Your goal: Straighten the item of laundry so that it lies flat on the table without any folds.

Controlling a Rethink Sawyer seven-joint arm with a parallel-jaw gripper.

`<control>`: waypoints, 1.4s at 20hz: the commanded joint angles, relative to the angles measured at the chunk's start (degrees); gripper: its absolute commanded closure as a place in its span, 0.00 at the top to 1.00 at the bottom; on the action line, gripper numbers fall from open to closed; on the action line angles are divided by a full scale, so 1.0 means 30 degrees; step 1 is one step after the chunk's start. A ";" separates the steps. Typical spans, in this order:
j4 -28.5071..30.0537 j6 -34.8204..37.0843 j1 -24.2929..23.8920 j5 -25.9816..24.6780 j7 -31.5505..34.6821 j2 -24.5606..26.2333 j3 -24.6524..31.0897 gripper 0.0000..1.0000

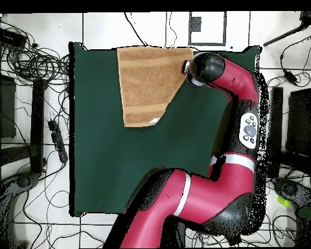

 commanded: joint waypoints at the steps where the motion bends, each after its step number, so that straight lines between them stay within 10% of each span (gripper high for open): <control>1: 0.0296 0.5164 -0.0661 0.0582 0.0670 -0.0207 0.1410 1.00; 28: -0.0475 0.4711 -0.0347 0.0303 0.1594 0.0198 0.1619 1.00</control>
